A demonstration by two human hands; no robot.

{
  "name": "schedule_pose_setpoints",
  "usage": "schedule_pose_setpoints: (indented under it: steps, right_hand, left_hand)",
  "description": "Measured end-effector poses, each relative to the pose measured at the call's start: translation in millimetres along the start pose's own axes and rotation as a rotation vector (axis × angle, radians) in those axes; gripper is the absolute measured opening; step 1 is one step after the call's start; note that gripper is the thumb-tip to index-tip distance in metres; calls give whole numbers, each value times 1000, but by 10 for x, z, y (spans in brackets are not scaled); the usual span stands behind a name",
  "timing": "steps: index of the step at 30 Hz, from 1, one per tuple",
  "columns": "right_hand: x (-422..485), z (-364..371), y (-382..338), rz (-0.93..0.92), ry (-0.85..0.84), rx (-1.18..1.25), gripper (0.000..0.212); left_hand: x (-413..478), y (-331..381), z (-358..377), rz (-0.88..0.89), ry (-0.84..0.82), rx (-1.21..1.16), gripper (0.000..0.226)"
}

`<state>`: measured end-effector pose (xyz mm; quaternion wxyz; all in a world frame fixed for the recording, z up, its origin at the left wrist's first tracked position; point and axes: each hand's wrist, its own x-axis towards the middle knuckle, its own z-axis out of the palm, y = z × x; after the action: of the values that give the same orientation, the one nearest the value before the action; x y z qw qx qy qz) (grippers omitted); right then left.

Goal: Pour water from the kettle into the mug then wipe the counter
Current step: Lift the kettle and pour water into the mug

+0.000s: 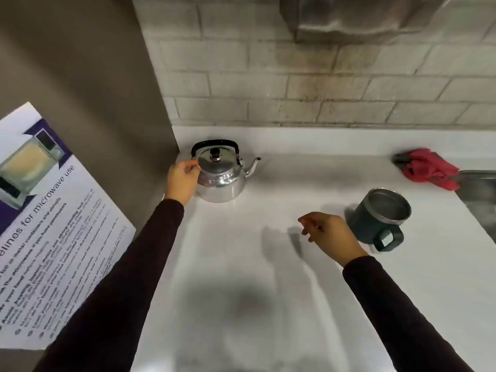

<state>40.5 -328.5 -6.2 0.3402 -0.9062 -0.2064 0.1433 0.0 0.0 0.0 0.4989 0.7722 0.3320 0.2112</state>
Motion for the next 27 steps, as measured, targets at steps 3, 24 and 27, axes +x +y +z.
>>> schedule_pose_setpoints:
  steps: [3, 24, 27]
  right_hand:
    - [129, 5, -21, 5, -34, 31, 23]
    - [240, 6, 73, -3, -100, -48, 22]
    - [227, -4, 65, -5, -93, -58, 22]
  left_hand:
    - [400, 132, 46, -142, -2, 98, 41]
    - [1160, 108, 198, -137, -177, -88, 15]
    - [1131, 189, 213, -15, -161, -61, 22]
